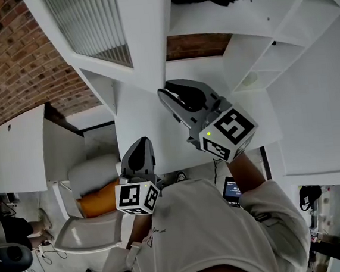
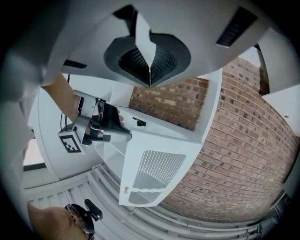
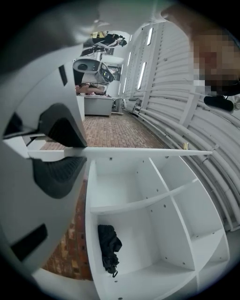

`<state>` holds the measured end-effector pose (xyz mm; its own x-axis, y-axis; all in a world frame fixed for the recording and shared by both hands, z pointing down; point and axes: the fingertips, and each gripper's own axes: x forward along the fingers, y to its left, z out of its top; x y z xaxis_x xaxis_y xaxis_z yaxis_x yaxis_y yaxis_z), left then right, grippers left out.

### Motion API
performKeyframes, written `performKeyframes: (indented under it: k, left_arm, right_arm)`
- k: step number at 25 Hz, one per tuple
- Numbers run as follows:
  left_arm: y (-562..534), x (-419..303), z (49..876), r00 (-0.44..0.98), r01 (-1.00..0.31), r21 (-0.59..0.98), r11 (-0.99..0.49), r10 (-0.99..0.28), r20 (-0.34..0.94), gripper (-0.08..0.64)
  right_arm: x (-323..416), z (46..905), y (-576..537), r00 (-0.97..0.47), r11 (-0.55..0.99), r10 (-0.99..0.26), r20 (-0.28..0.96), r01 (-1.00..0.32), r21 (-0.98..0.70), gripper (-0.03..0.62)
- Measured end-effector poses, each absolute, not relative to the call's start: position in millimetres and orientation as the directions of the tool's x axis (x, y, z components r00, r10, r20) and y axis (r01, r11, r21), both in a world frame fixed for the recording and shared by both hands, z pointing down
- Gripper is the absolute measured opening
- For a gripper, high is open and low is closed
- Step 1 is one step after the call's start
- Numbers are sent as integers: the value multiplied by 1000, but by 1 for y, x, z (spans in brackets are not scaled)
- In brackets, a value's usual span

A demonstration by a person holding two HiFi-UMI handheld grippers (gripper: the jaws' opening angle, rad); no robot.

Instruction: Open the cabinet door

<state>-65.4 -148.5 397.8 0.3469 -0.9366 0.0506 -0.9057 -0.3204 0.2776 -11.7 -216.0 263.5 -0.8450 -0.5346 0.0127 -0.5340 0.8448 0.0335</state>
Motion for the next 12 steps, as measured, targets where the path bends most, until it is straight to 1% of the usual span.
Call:
performKeyframes:
  k: [12]
  left_arm:
    - [-150,-68,396,347,-904,284,-321,-937,45,17]
  right_arm:
    - [-26,262,-189,-889,889,-457,-8,-458,18,71]
